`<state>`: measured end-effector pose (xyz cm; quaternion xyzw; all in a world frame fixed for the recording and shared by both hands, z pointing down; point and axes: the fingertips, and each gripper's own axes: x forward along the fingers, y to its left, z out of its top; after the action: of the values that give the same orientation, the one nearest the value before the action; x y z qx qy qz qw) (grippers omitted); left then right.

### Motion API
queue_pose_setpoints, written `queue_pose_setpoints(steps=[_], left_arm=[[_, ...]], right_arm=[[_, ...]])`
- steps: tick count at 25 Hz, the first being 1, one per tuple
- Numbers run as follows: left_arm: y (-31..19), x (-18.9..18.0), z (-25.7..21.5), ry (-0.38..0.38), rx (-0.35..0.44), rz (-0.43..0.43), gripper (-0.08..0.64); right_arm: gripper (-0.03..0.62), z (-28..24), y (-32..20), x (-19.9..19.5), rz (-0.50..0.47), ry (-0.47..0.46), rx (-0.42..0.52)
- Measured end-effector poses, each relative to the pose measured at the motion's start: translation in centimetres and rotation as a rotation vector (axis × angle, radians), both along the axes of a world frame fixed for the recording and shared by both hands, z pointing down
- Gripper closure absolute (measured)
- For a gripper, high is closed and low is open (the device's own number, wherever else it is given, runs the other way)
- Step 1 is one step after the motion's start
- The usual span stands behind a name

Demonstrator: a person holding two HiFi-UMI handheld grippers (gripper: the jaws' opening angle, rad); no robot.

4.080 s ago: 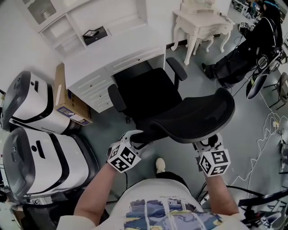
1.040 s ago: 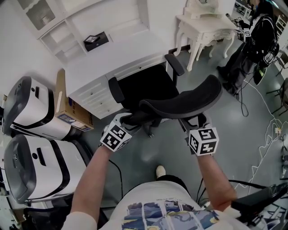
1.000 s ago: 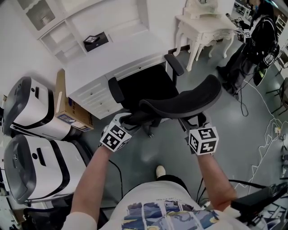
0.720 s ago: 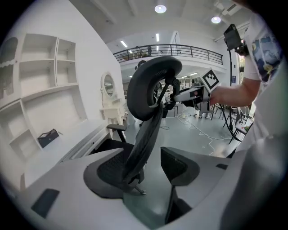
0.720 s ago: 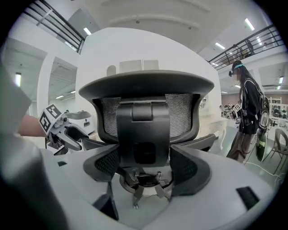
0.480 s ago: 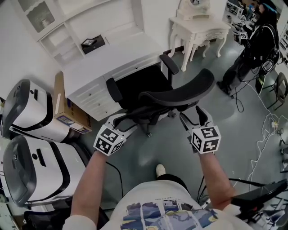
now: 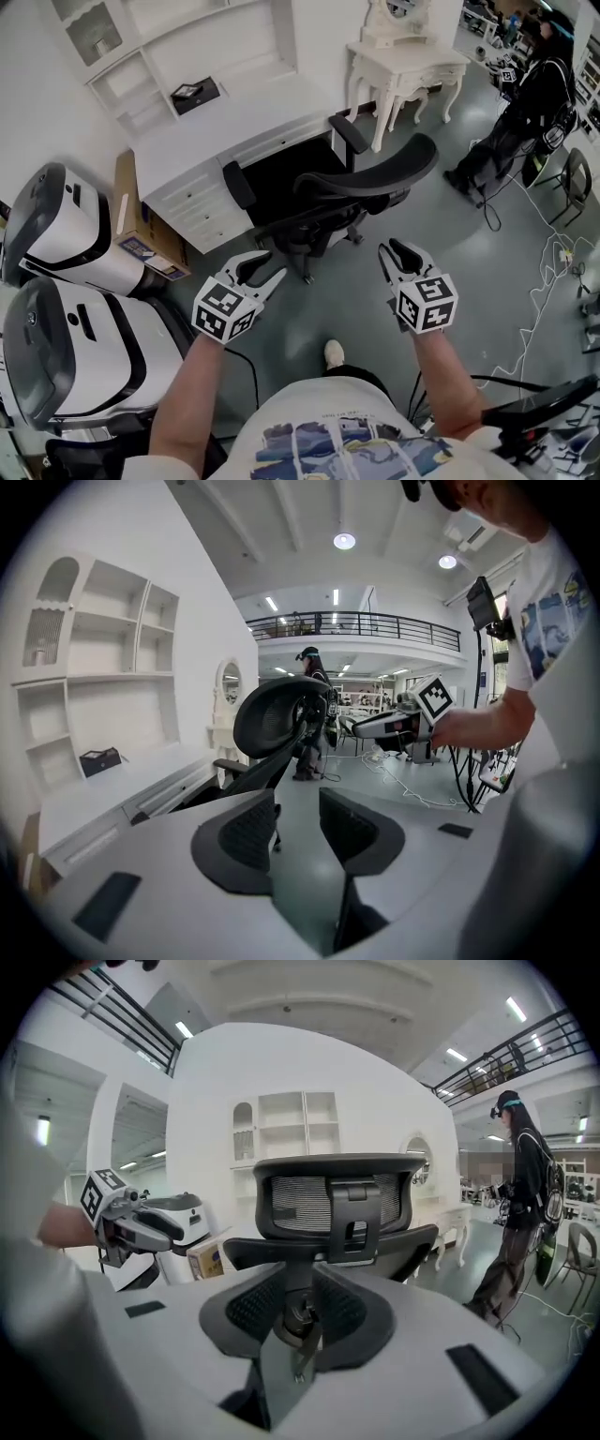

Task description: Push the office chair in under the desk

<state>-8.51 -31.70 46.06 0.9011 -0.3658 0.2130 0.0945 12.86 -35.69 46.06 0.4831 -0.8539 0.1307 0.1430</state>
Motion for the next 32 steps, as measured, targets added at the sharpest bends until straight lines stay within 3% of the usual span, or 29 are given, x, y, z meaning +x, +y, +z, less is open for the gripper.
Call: queue_pose_setpoints(steps=[4, 11, 21, 32], left_arm=[[3.0, 0.2, -0.6, 0.035, 0.000, 0.008, 0.441], [8.4, -0.1, -2.0, 0.073, 0.004, -0.002, 0.539], [15.2, -0.6, -3.2, 0.089, -0.008, 0.013, 0.546], [20.4, -0.7, -5.3, 0.105, 0.035, 0.025, 0.546]], right_arm=[[0.543, -0.2, 3.0, -1.4, -0.044, -0.010, -0.011], [0.565, -1.0, 8.9, -3.8, -0.118, -0.002, -0.020], [0.568, -1.5, 15.8, -6.2, -0.148, -0.009, -0.011], [0.568, -2.5, 21.4, -7.6, -0.177, -0.010, 0.007]])
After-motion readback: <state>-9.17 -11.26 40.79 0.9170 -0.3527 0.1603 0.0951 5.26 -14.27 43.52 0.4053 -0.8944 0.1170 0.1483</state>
